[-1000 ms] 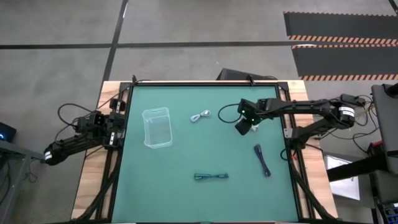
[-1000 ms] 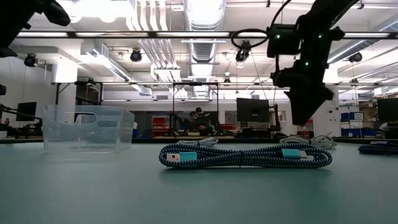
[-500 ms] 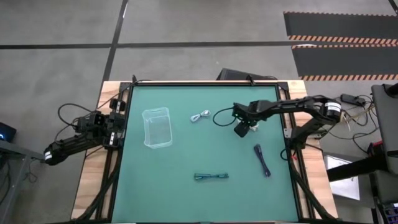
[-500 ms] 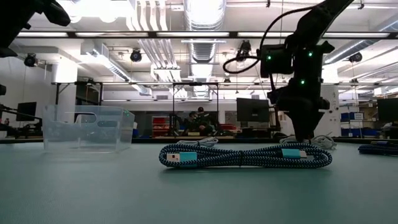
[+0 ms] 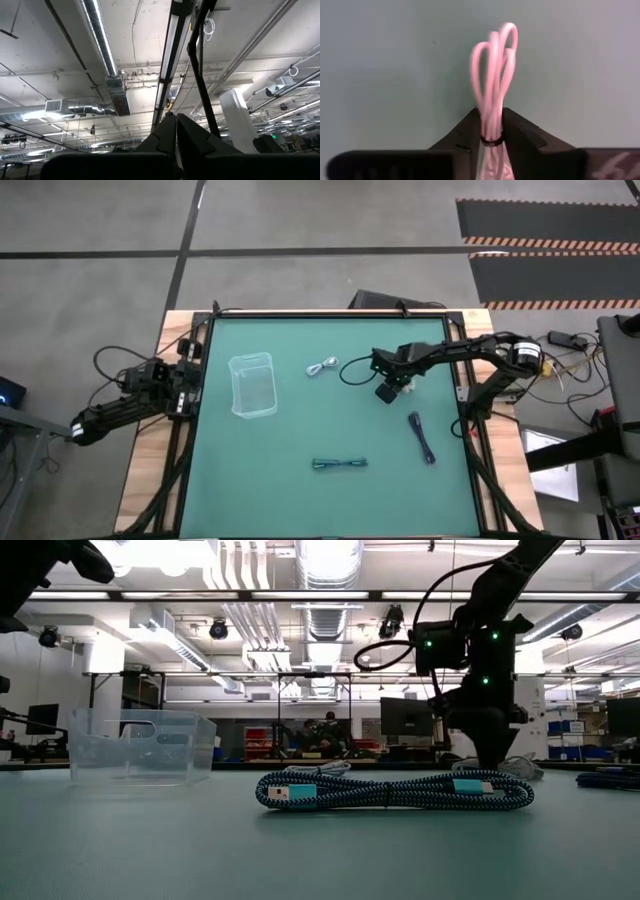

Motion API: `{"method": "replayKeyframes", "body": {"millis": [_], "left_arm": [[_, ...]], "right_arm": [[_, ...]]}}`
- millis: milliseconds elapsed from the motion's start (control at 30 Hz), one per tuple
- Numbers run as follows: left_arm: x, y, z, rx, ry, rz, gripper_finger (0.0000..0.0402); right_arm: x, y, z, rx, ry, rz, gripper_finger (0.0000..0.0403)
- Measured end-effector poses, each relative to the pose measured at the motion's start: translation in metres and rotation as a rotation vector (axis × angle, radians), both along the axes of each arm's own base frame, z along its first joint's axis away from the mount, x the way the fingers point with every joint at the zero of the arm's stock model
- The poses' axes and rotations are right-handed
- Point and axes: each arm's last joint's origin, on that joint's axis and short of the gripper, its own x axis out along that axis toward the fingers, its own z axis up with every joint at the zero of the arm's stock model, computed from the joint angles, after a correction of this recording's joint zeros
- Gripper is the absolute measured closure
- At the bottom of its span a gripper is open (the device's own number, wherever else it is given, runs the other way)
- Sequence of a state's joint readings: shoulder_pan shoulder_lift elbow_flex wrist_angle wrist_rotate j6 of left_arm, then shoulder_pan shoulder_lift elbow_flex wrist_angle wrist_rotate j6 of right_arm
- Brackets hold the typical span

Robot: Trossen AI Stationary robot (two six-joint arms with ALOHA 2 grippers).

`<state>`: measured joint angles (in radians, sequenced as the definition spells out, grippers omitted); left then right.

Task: Pick and place USB-C Cables
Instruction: Put the white charger cable into the transparent bin

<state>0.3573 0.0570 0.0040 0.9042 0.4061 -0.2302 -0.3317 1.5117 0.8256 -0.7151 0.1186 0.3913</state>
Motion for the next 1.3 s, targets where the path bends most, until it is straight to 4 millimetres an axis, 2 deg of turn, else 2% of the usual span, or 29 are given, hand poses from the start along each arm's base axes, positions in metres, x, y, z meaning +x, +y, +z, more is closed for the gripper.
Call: {"method": "replayKeyframes", "body": {"millis": [133,400,600,833,1067,1300], "left_arm": [[0.001,0.000,-0.001,-0.003,0.008,0.000,0.0402],[0.003,0.001,-0.003,-0.018,0.048,0.000,0.0402],[0.009,0.003,-0.007,-0.040,0.109,0.000,0.0402],[0.018,0.007,-0.012,-0.075,0.178,0.000,0.0402],[0.031,0.013,-0.020,-0.184,0.282,-0.006,0.0402],[0.039,0.017,-0.019,-0.243,0.278,0.002,0.0402]], "right_arm": [[-0.003,0.000,0.004,-0.021,0.000,0.011,0.0380],[-0.003,0.004,0.026,-0.067,-0.126,0.025,0.0376],[0.006,0.018,0.047,-0.164,-0.373,0.098,0.0376],[0.030,0.035,0.069,-0.297,-0.763,0.246,0.0375],[0.054,0.053,0.074,-0.426,-1.100,0.388,0.0375],[0.072,0.064,0.068,-0.452,-1.273,0.497,0.0375]]}}
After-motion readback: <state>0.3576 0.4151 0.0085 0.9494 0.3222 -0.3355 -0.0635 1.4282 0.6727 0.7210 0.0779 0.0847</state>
